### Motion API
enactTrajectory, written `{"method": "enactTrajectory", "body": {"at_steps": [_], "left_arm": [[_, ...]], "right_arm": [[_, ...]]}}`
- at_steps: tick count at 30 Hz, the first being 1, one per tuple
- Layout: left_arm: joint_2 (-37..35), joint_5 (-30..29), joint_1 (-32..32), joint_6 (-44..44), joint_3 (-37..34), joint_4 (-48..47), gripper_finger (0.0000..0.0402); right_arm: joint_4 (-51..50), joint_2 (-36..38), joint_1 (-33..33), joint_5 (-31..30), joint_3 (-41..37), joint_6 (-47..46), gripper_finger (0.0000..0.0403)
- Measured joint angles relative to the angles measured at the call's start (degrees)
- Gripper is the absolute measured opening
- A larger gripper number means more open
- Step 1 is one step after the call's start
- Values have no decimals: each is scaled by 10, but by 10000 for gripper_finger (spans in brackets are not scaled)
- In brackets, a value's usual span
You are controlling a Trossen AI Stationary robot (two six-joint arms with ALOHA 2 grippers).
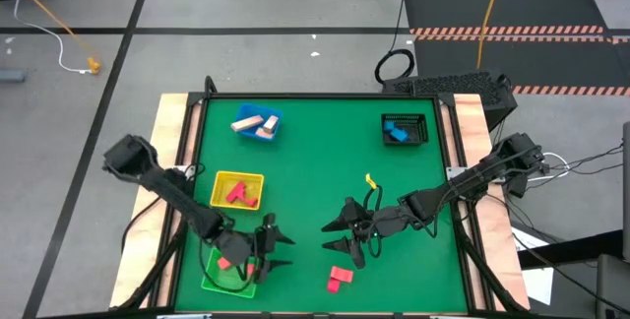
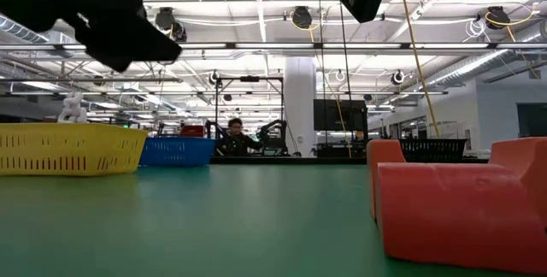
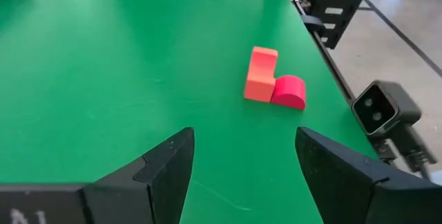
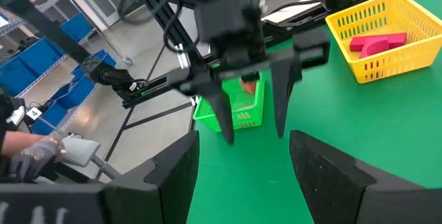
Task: Sort & place blocks by color
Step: Put the orange block into the green bin
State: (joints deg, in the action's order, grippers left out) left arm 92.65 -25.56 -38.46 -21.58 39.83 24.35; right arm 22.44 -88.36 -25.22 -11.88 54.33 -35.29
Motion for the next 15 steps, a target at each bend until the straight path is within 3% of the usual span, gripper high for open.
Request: {"method": "enactTrajectory", "body": {"at_steps": [10,15], "left_arm": [[100,0,-1,64,3,152,255],[138,10,4,65,36,162,255]], "right_arm": [[0,0,0,0,0,0,215],[0,0,0,0,0,0,215]]}}
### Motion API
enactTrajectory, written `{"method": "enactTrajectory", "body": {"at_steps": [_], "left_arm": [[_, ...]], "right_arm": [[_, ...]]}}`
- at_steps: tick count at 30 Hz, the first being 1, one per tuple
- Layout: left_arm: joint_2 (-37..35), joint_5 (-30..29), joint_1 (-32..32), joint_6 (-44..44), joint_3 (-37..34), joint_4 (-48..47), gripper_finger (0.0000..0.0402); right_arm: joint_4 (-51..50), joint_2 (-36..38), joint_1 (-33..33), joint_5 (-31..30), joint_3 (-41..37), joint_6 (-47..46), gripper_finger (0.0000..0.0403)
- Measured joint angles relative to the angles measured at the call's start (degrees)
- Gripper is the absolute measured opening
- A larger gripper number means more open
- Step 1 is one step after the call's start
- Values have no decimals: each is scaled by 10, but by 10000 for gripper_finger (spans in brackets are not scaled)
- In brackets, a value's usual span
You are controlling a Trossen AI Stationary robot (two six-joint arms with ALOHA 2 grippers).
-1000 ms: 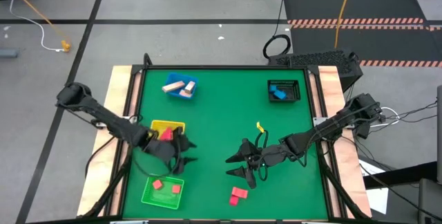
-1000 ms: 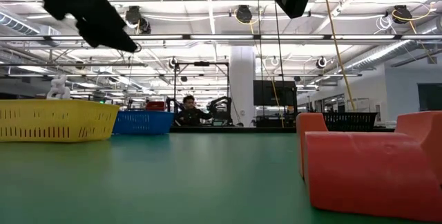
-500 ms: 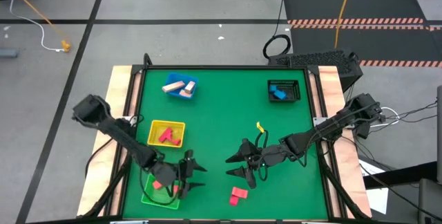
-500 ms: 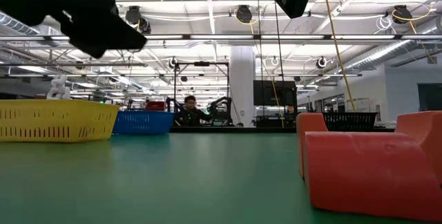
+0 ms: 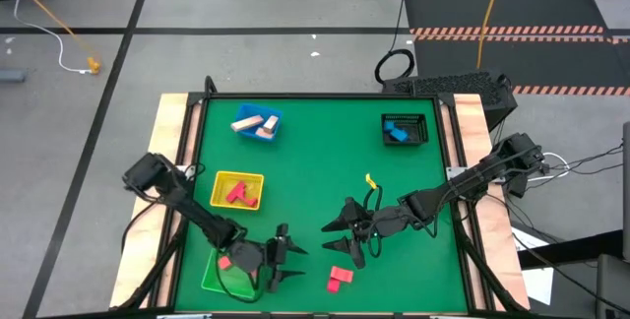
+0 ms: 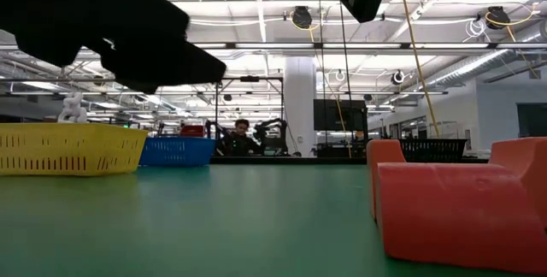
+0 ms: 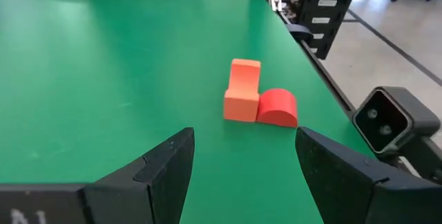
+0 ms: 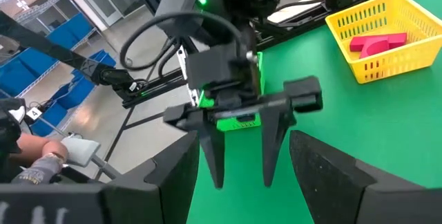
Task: Sort & place blocks by color
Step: Put the orange block into the green bin
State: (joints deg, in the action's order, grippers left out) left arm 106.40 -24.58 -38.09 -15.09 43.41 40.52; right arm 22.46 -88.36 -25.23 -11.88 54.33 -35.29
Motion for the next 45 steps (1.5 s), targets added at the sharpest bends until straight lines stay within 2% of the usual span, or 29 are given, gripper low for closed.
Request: {"method": "enactTrajectory", "body": {"at_steps": [18,24,31,34,41,45], "left_arm": [[106,28,13,91,131,0,255],[130,60,32,91,163,2,255],[144,68,39,90,175,-1,256],[144,68,43,96,176,2,266],[144,79,51,105,176,-6,316],[144,80,53,118,176,-5,323]], "right_arm": [[0,0,0,0,0,0,215],[0,0,0,0,0,0,215],[0,0,0,0,0,0,215],[0,0,0,0,0,0,215],[0,0,0,0,0,0,215],[0,0,0,0,0,0,215]]}}
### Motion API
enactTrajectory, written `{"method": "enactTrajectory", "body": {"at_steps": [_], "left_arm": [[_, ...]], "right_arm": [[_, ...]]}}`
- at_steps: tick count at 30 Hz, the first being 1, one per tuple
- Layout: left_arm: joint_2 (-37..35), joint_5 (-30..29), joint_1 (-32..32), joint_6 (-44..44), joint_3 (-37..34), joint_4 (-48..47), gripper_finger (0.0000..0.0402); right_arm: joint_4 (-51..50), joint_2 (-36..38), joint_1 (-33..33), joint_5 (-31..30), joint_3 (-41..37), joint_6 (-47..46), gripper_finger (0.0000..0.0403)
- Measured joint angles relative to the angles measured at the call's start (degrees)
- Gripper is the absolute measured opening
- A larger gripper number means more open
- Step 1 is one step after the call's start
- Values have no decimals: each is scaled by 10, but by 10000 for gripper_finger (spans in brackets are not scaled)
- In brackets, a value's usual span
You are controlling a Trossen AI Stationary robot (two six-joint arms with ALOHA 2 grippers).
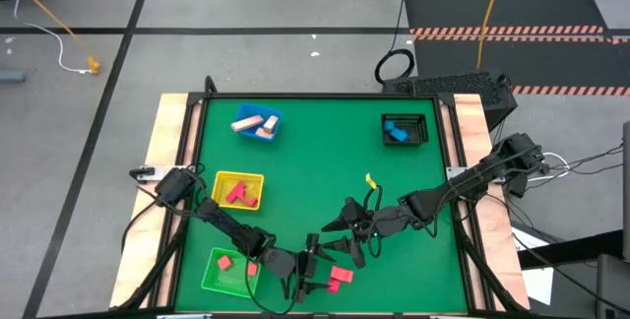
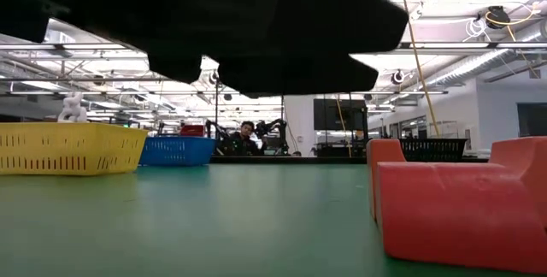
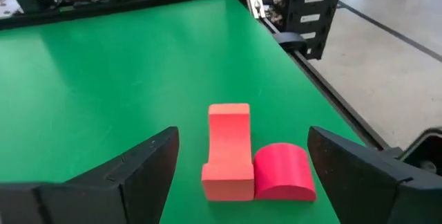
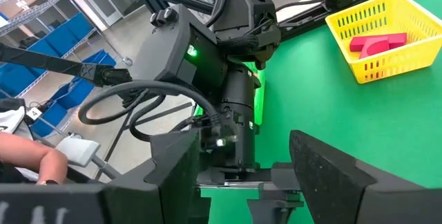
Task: Sort & place blocks by color
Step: Put the orange block into the green bin
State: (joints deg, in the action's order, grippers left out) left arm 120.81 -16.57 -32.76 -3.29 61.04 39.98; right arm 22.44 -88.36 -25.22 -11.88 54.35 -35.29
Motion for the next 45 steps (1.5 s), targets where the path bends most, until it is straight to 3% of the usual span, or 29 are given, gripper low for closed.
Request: {"method": "enactTrajectory", "body": {"at_steps": [9,19,41,45], "left_arm": [[0,1,13,-5,0,-25,311],[52,3,17,-15,3,41,310],[58,19,26,-11,3,12,309],[58,37,26,-2,3,18,294]], "right_arm": [[0,0,0,0,0,0,215],[0,0,0,0,0,0,215],[0,0,0,0,0,0,215],[0,0,0,0,0,0,215]]}}
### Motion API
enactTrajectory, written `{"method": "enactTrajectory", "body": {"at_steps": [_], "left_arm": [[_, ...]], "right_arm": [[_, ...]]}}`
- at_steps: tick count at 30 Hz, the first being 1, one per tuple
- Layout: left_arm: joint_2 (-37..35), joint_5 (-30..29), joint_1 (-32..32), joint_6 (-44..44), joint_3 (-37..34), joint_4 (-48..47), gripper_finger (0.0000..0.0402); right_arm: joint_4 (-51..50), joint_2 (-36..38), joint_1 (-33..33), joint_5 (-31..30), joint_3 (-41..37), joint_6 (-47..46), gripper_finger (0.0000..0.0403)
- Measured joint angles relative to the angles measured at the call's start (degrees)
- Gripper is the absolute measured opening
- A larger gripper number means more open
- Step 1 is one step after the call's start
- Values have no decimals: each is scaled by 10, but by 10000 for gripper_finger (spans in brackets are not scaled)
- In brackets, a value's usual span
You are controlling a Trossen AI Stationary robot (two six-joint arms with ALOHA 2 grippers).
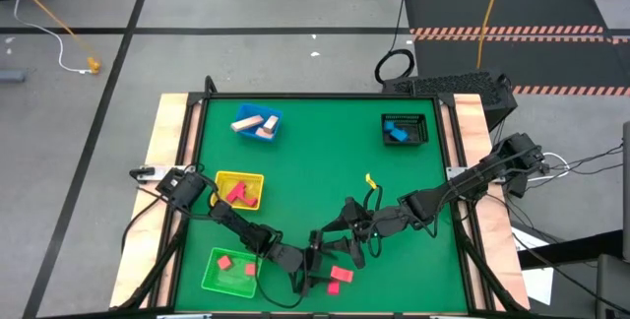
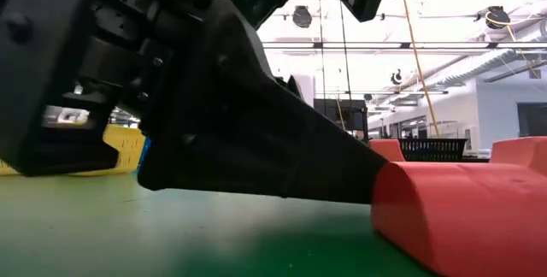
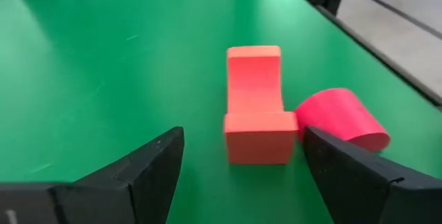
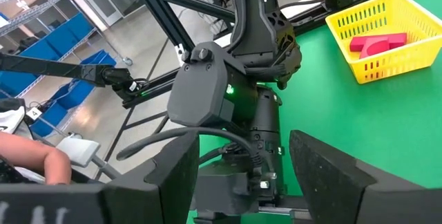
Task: Sort & place blocks by color
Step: Put the orange block into the green bin
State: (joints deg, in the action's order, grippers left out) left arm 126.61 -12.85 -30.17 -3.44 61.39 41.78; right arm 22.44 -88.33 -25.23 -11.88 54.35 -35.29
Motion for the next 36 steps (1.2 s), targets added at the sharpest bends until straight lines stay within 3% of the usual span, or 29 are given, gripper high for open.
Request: {"method": "enactTrajectory", "body": {"at_steps": [15,28,36], "left_arm": [[0,30,0,34,0,22,188],[0,29,1,31,0,22,136],[-17,29,0,32,0,23,135]], "right_arm": [[0,0,0,0,0,0,215],[0,0,0,0,0,0,215],[0,0,0,0,0,0,215]]}}
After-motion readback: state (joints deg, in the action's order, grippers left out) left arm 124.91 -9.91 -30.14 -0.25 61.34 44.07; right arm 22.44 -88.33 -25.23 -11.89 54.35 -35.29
